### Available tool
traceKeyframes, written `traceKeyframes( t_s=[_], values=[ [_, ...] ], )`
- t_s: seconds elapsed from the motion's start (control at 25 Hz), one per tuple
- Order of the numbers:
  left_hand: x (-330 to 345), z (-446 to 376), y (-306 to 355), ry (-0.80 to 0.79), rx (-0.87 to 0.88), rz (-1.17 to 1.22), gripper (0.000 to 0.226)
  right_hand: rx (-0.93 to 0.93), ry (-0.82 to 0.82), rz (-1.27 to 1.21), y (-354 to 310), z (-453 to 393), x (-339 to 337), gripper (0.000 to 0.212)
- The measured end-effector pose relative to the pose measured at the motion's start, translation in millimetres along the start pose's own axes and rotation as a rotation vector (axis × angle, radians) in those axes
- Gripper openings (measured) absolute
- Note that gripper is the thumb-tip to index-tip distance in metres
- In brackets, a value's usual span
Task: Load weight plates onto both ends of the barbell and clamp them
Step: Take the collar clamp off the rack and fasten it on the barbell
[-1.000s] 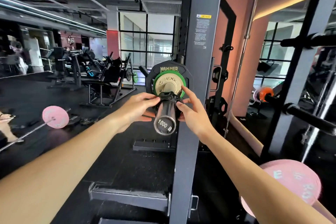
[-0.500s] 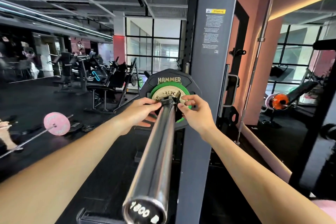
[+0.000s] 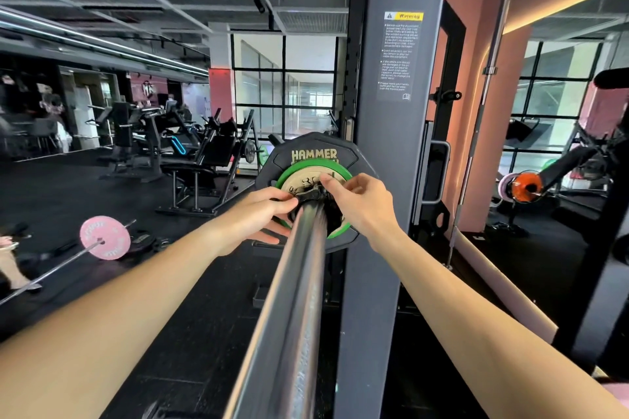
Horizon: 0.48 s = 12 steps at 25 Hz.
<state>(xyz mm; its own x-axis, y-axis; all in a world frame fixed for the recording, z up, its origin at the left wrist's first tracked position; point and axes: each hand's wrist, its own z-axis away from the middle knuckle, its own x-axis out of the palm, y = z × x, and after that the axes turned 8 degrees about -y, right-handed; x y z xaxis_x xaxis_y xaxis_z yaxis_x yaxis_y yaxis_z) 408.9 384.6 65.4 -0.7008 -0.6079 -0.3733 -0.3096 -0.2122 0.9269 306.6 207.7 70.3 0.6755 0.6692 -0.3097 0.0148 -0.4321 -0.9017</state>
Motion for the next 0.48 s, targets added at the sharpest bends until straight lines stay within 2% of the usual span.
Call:
traceKeyframes(
  t_s=[0.28, 0.48],
  values=[
    [4.2, -0.6, 2.6, 0.016, 0.016, -0.068, 0.032, 0.221, -0.067, -0.213, 1.3, -0.1, -4.7, 0.038],
    [3.9, -2.2, -1.6, 0.015, 0.019, -0.060, 0.033, 0.509, -0.361, -0.534, 11.8, 12.8, -11.0, 0.041]
  ],
)
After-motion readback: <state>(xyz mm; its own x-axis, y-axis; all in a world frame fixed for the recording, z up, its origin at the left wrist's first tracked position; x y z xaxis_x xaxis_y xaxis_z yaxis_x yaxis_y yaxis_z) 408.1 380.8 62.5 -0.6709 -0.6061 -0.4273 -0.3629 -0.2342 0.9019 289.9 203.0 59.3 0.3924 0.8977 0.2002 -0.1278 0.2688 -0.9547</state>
